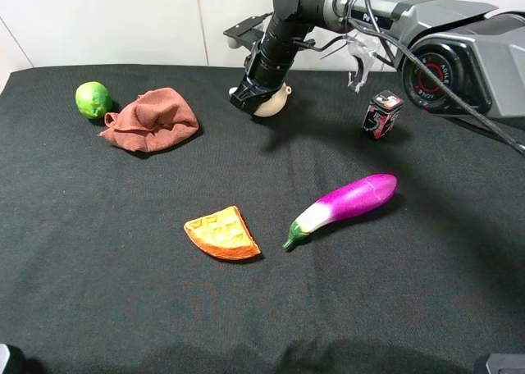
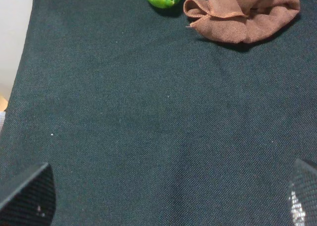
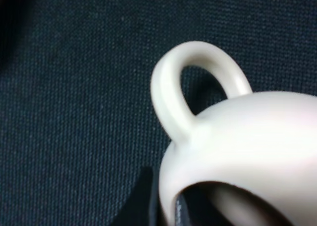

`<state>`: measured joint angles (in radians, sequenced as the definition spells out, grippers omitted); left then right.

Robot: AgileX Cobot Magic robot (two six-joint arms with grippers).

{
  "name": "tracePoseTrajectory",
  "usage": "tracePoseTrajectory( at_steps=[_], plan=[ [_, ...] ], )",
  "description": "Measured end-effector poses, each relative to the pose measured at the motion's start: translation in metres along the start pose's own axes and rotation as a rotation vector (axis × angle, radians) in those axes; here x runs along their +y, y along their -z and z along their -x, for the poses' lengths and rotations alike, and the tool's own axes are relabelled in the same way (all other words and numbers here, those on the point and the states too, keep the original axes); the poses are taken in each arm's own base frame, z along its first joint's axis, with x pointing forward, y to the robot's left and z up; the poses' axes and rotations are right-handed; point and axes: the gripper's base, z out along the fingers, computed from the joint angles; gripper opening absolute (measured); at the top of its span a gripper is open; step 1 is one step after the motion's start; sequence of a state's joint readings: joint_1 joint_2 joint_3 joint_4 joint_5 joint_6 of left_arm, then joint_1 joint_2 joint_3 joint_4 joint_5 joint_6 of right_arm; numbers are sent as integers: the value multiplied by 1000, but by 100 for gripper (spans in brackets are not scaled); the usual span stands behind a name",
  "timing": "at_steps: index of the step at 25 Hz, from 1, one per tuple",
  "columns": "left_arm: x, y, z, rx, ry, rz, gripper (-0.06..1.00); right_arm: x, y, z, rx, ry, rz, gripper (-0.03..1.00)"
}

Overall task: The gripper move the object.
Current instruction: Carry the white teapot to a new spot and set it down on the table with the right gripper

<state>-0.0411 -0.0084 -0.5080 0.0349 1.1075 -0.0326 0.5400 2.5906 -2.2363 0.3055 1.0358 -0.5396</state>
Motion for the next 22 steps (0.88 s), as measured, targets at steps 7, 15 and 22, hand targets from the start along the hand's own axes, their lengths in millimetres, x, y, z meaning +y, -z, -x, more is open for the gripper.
tracePoseTrajectory(
  at_steps=[7,15,22],
  plan=[
    [0,0,0,0,0,0,99,2,0,-3,28,2,19,0],
    [0,0,0,0,0,0,99,8,22,4,71,24,65,-1],
    [0,0,0,0,0,0,99,13,44,12,26,17,70,-1]
  ],
)
